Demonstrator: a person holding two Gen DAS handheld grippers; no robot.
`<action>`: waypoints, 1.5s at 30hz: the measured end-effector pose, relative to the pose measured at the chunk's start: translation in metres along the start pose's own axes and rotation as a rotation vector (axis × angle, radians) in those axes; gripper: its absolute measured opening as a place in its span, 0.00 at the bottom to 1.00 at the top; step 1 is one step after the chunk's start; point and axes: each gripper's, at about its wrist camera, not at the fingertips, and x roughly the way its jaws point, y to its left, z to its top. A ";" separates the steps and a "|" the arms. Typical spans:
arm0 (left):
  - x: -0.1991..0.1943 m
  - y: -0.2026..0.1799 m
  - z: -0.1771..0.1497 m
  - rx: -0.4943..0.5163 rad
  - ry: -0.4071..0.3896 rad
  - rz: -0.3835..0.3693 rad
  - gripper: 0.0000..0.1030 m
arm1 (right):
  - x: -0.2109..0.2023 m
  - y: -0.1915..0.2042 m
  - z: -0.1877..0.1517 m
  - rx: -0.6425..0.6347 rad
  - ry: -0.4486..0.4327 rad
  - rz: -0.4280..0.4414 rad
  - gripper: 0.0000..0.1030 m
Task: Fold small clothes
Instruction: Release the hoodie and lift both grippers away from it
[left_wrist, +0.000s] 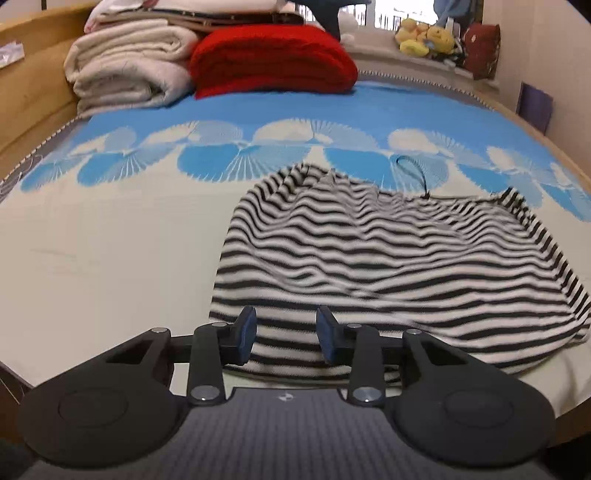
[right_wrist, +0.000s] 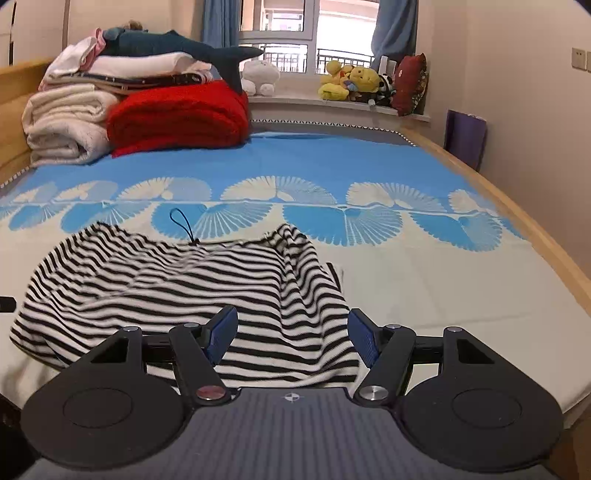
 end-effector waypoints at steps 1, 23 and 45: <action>0.002 0.000 -0.002 0.003 0.007 -0.002 0.38 | 0.001 -0.001 -0.001 -0.004 0.005 -0.006 0.66; 0.066 0.049 -0.023 -0.354 0.400 -0.120 0.55 | 0.014 -0.017 -0.004 0.084 0.062 -0.050 0.66; 0.063 0.064 -0.017 -0.439 0.362 -0.085 0.56 | 0.019 -0.012 -0.006 0.060 0.084 -0.053 0.66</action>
